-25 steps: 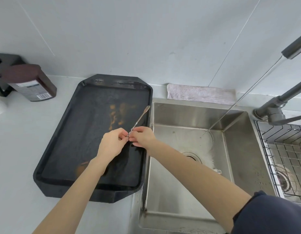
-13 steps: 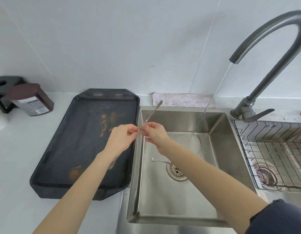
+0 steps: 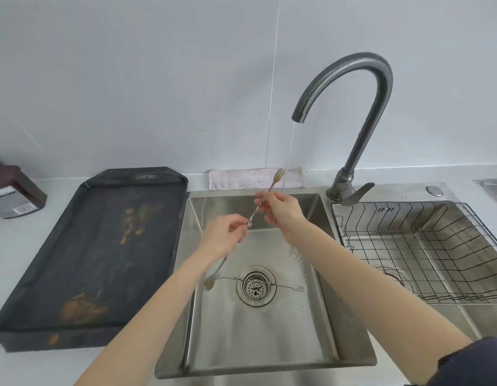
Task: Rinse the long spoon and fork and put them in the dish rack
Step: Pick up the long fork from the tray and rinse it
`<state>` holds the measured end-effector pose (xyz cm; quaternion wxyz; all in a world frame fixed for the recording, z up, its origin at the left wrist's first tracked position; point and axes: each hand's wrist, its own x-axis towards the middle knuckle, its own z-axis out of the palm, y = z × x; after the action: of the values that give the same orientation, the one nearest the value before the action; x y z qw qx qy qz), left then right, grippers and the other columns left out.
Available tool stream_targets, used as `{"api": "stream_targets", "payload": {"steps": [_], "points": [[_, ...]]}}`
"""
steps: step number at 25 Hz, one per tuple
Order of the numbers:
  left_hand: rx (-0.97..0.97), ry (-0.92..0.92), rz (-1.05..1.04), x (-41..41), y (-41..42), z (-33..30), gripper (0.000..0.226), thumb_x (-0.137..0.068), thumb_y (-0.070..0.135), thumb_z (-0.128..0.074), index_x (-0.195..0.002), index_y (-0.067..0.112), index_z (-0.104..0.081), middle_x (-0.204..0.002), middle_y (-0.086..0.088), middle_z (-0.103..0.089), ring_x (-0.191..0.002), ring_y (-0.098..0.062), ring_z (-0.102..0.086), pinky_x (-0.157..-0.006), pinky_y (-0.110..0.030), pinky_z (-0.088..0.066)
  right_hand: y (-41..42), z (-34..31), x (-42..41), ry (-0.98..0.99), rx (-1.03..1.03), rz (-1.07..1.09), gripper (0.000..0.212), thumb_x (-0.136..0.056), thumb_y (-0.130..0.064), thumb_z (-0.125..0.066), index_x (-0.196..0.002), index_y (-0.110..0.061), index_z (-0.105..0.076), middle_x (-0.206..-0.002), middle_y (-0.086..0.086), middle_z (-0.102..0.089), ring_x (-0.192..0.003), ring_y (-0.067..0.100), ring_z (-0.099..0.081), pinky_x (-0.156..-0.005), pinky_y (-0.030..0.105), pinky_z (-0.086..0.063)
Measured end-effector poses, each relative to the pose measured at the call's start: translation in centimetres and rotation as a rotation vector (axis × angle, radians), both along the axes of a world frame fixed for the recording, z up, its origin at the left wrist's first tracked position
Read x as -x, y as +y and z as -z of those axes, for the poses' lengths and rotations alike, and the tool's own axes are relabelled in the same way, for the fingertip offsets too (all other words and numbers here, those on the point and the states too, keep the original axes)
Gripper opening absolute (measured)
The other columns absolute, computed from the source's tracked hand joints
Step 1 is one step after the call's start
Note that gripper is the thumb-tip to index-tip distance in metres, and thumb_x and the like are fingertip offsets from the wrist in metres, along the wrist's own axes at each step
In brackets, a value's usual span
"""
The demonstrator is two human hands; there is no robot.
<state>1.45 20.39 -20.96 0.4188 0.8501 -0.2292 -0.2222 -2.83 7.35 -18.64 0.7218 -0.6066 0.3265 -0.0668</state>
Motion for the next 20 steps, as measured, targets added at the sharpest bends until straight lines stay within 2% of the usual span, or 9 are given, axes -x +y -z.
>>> {"api": "stream_targets", "payload": {"steps": [3,4,6,8,13,16,18,20], "points": [[0.032,0.038,-0.039,0.6,-2.1,0.6,0.019,-0.089,0.007,-0.052,-0.099,0.007,-0.067,-0.064,0.009,-0.058,-0.046,0.002,-0.053,-0.046,-0.01,-0.043,-3.0,-0.2,0.0,0.01,0.044,-0.022,0.015,-0.094,-0.016,-0.052,-0.098,-0.01,-0.066,-0.074,-0.005,-0.063,-0.062,0.005,-0.054,-0.055,0.015,-0.037],[0.046,0.056,-0.055,0.8,-2.8,0.7,0.019,-0.089,0.007,-0.051,-0.099,0.008,-0.067,-0.064,0.009,-0.058,-0.049,0.001,-0.053,-0.049,-0.014,-0.045,-3.8,-0.2,-0.2,0.012,0.053,-0.029,0.015,-0.094,-0.017,-0.053,-0.099,-0.009,-0.065,-0.074,-0.005,-0.063,-0.063,0.005,-0.054,-0.056,0.015,-0.038],[0.069,0.077,-0.078,1.0,-3.9,0.8,0.019,-0.089,0.006,-0.051,-0.099,0.006,-0.067,-0.064,0.008,-0.058,-0.054,-0.006,-0.053,-0.055,-0.022,-0.045,-5.2,-0.3,-0.8,0.006,0.058,-0.043,0.011,-0.093,-0.018,-0.054,-0.089,-0.014,-0.064,-0.075,-0.005,-0.064,-0.063,0.005,-0.054,-0.057,0.016,-0.039],[0.08,0.086,-0.1,0.8,-4.9,1.0,0.019,-0.089,0.005,-0.051,-0.1,0.005,-0.067,-0.063,0.009,-0.058,-0.052,-0.004,-0.053,-0.057,-0.025,-0.045,-6.5,-0.3,-1.7,0.004,0.053,-0.062,0.016,-0.093,-0.019,-0.055,-0.079,-0.019,-0.061,-0.076,-0.006,-0.064,-0.064,0.005,-0.055,-0.058,0.016,-0.04],[0.108,0.151,-0.171,0.1,-6.3,2.0,0.019,-0.091,0.005,-0.05,-0.102,0.005,-0.065,-0.066,0.006,-0.059,-0.058,-0.013,-0.052,-0.057,-0.027,-0.045,-7.9,0.7,-3.7,-0.014,0.07,-0.084,0.019,-0.094,-0.021,-0.054,-0.076,-0.022,-0.061,-0.076,-0.01,-0.065,-0.067,0.002,-0.058,-0.061,0.016,-0.043],[0.159,0.225,-0.237,-0.3,-7.1,2.7,0.014,-0.09,0.008,-0.053,-0.097,0.009,-0.065,-0.067,0.004,-0.059,-0.058,-0.012,-0.051,-0.057,-0.025,-0.044,-8.4,1.1,-4.2,-0.072,0.078,-0.051,0.015,-0.096,-0.02,-0.049,-0.092,-0.016,-0.063,-0.075,-0.01,-0.064,-0.068,0.002,-0.059,-0.058,0.014,-0.043],[0.188,0.241,-0.283,-0.3,-7.7,3.0,0.007,-0.087,0.013,-0.059,-0.084,0.016,-0.064,-0.065,0.003,-0.059,-0.052,-0.007,-0.051,-0.052,-0.019,-0.043,-8.6,1.6,-4.2,-0.099,0.065,-0.041,0.019,-0.097,-0.019,-0.048,-0.105,-0.011,-0.063,-0.076,-0.009,-0.064,-0.068,0.003,-0.059,-0.051,0.011,-0.045],[0.199,0.252,-0.317,-0.3,-8.1,3.4,0.008,-0.086,0.015,-0.062,-0.079,0.019,-0.063,-0.064,0.003,-0.058,-0.052,-0.005,-0.052,-0.046,-0.011,-0.042,-8.4,2.3,-4.0,-0.091,0.08,-0.039,0.018,-0.097,-0.017,-0.048,-0.106,-0.011,-0.063,-0.076,-0.011,-0.065,-0.067,0.002,-0.059,-0.048,0.006,-0.046]]}}
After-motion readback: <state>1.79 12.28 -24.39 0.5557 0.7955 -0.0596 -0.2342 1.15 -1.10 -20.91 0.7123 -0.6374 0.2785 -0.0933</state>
